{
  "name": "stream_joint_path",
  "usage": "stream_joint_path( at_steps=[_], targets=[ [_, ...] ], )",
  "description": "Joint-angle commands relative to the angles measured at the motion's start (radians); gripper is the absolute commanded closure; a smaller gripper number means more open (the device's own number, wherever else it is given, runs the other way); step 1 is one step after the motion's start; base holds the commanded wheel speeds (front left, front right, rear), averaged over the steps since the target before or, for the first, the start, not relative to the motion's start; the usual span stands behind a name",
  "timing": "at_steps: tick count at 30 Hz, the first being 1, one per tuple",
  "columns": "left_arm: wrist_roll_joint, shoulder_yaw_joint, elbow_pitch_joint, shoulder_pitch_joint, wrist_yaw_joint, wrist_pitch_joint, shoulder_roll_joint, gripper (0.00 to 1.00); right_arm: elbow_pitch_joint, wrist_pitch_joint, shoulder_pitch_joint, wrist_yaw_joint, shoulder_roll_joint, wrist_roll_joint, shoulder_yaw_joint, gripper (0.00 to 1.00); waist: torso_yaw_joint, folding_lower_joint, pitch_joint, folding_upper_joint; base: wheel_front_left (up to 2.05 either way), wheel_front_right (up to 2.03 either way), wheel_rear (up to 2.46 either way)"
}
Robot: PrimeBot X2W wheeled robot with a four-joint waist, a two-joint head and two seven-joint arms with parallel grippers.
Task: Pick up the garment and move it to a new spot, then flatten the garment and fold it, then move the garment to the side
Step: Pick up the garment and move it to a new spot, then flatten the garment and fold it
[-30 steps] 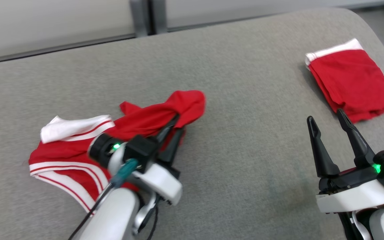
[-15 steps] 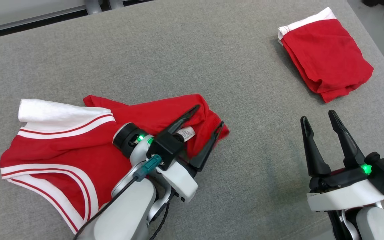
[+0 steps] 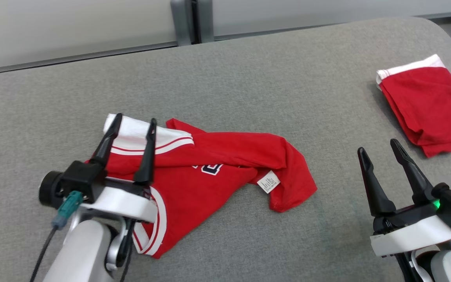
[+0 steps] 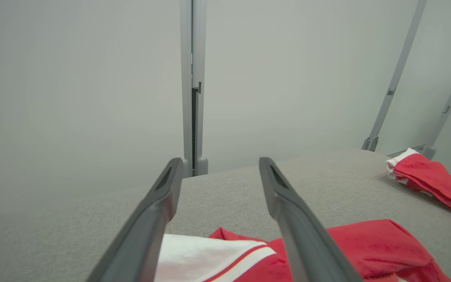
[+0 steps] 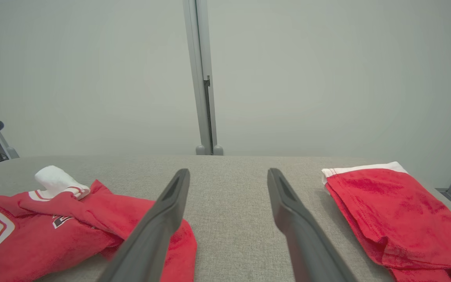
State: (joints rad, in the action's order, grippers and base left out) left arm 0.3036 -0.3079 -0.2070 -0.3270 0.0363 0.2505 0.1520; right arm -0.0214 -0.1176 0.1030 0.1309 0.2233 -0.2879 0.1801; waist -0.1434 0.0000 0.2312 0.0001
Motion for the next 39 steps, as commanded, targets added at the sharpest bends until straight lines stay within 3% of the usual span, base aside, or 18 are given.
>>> stream_joint_path(
  at_steps=[1, 7, 13, 24, 39],
  targets=[
    [0.009, 0.02, 0.0, 0.022, 0.009, 0.006, 0.015, 0.0, -0.006, 0.007, -0.012, 0.0, 0.009, 0.002, -0.006, 0.0, 0.051, 0.0, -0.046, -0.0001, 0.0, 0.0, 0.0],
    [0.053, 0.133, 0.001, 0.134, 0.052, 0.012, 0.055, 0.0, -0.015, 0.04, -0.051, 0.0, 0.011, 0.003, -0.02, 0.0, 0.096, 0.0, -0.101, -0.0001, 0.0, 0.0, 0.0],
    [0.073, 0.182, 0.017, 0.239, 0.05, 0.014, 0.092, 0.0, -0.021, 0.062, -0.097, 0.0, 0.009, 0.005, -0.026, 0.0, 0.106, 0.0, -0.15, -0.0001, 0.0, 0.0, 0.0],
    [0.082, 0.174, 0.096, 0.383, 0.07, -0.011, 0.11, 0.0, -0.036, 0.108, -0.181, 0.0, 0.017, 0.005, -0.033, 0.0, 0.096, 0.0, -0.242, -0.0001, 0.0, 0.0, 0.0],
    [0.085, 0.153, 0.2, 0.439, 0.1, -0.063, 0.109, 0.0, -0.062, 0.133, -0.198, 0.0, 0.006, 0.01, -0.037, 0.0, 0.097, 0.0, -0.246, -0.0001, 0.0, 0.0, 0.0]
  ],
)
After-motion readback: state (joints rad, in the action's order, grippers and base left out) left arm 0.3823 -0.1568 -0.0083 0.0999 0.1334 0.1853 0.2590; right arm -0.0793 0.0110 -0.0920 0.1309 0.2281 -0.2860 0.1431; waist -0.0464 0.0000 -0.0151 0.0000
